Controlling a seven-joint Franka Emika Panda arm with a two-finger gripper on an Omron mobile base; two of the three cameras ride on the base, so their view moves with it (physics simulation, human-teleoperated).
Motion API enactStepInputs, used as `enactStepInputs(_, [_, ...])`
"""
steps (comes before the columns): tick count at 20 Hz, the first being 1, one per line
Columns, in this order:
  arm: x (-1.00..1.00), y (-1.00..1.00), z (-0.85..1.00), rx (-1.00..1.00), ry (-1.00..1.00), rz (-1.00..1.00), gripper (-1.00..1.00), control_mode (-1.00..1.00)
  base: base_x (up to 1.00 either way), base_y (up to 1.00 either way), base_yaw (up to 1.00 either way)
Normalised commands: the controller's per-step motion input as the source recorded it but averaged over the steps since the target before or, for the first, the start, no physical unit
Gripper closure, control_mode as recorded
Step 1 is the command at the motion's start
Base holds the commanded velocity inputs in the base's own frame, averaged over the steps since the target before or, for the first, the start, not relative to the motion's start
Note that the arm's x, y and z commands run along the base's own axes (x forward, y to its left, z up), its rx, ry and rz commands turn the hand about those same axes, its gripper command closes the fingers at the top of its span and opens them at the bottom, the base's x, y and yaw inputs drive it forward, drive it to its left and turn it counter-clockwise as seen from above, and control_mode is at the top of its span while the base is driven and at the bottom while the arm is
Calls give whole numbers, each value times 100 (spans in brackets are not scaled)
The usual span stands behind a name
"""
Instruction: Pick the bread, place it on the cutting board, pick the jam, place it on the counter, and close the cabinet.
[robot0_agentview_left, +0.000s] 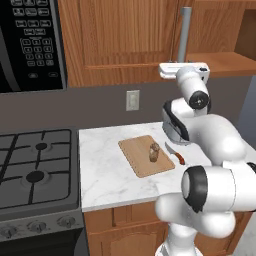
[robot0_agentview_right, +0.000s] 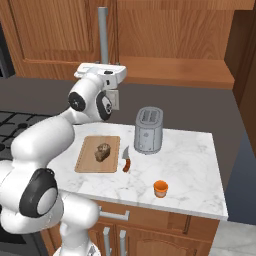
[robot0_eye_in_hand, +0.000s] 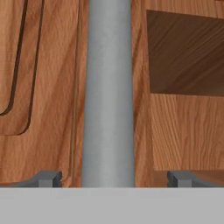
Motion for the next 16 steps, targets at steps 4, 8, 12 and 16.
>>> enactStepInputs(4, [17, 0, 0, 0, 5, 6, -100, -100, 0, 0, 0])
enactStepInputs(8, [-3, 0, 2, 0, 3, 3, -100, -100, 0, 0, 0])
enactStepInputs(12, [-18, 0, 6, 0, 1, 1, -100, -100, 0, 0, 0])
enactStepInputs(16, [-25, 0, 17, 0, 0, 1, -100, -100, 0, 0, 0])
